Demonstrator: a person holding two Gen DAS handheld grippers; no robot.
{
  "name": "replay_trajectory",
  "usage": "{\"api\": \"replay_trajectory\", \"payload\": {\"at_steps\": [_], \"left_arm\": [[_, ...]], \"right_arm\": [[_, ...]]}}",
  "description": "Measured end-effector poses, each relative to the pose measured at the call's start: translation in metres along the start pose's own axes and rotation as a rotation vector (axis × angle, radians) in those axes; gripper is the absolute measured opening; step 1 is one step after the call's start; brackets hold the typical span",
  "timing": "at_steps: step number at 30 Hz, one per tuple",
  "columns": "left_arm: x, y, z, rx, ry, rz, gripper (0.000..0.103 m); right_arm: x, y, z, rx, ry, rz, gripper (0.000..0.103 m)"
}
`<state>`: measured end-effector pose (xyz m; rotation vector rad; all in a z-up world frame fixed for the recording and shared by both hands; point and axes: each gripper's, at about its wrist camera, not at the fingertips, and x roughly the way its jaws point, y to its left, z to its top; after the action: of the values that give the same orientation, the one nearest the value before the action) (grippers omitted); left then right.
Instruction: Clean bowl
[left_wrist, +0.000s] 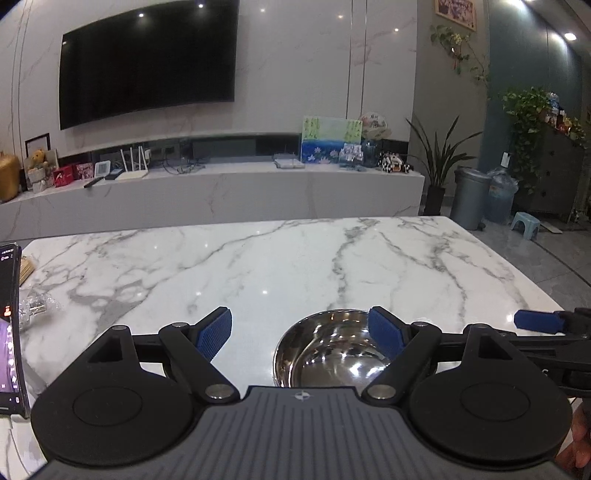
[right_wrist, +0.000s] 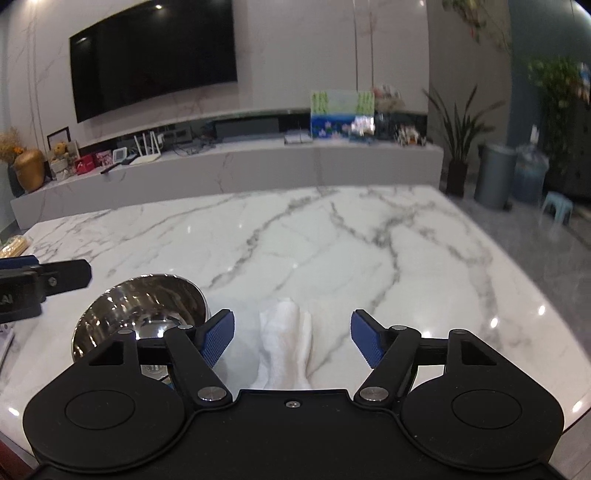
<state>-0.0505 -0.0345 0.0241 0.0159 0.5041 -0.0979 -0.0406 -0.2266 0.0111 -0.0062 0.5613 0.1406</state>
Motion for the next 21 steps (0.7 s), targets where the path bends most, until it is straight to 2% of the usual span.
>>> {"api": "replay_trajectory", "payload": {"at_steps": [6,15,21], "left_arm": [[-0.01,-0.008,-0.006,0.019,-0.061,0.014,0.081],[0.002,-0.011,-0.012,0.055,0.003,0.08,0.081],[0.0,-0.012,-0.013,0.054,0.002,0.086,0.081]], "right_arm": [[-0.01,0.0,-0.003,-0.001,-0.025,0.014,0.068],[-0.01,0.003,-0.006,-0.001,-0.014,0.01,0.068],[-0.009,0.006,-0.007,0.009,-0.014,0.001,0.068]]}}
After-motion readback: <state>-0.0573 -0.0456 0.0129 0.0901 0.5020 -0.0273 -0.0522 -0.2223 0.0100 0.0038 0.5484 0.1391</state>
